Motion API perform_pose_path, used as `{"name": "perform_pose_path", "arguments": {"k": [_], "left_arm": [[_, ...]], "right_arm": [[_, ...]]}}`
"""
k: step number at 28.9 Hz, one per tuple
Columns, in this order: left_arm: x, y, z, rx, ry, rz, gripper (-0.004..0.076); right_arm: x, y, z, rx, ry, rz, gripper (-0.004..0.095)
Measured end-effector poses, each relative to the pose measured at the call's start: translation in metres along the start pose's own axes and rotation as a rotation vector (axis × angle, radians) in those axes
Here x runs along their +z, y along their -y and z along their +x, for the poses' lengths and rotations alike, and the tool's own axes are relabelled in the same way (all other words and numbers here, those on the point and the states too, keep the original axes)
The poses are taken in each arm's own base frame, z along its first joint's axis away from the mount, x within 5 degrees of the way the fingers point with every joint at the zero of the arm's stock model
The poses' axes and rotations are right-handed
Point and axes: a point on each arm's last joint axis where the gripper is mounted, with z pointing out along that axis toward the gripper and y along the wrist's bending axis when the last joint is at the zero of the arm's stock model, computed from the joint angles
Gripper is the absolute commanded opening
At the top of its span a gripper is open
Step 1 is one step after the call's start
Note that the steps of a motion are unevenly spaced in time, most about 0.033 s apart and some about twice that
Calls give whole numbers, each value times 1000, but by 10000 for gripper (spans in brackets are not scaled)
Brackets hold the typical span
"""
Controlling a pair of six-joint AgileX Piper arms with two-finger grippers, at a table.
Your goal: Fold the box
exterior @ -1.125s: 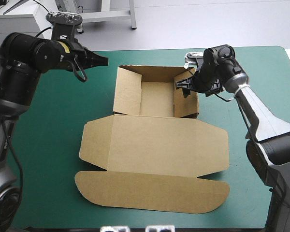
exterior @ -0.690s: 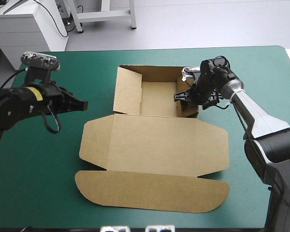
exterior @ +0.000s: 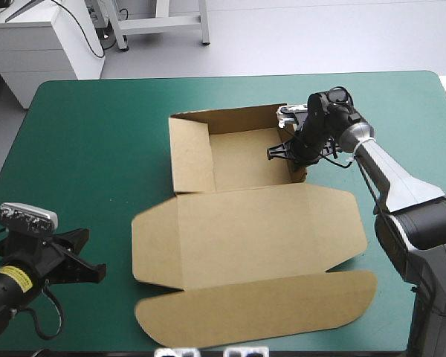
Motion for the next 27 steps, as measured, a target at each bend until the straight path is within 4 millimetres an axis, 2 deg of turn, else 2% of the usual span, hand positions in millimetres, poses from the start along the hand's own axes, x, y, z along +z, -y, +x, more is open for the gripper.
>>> {"name": "perform_pose_path", "arguments": {"k": [3,4,8,12,15,20,23,27], "left_arm": [[-4,1,10,-11,62,17,-8],[-6,1,12,-13,81,21,-8],[-12,1,15,-16,117,26,-8],[-12,1,15,-18,118,28,-8],[-12,1,15,-18,118,28,-8],[-12,1,14,-18,124,28,-8],[-12,1,14,-18,124,28,-8],[-12,1,14,-17,124,28,-8]], "right_arm": [[-12,1,-7,-27,31,11,-20],[-23,2,-13,-26,65,12,-20],[-87,28,-34,26,262,14,-20],[-148,74,-33,107,433,63,-20],[-178,117,-21,176,496,128,-20],[-194,186,-2,323,515,220,-20],[-194,225,10,399,501,269,-20],[-182,267,22,482,460,302,-19]]}}
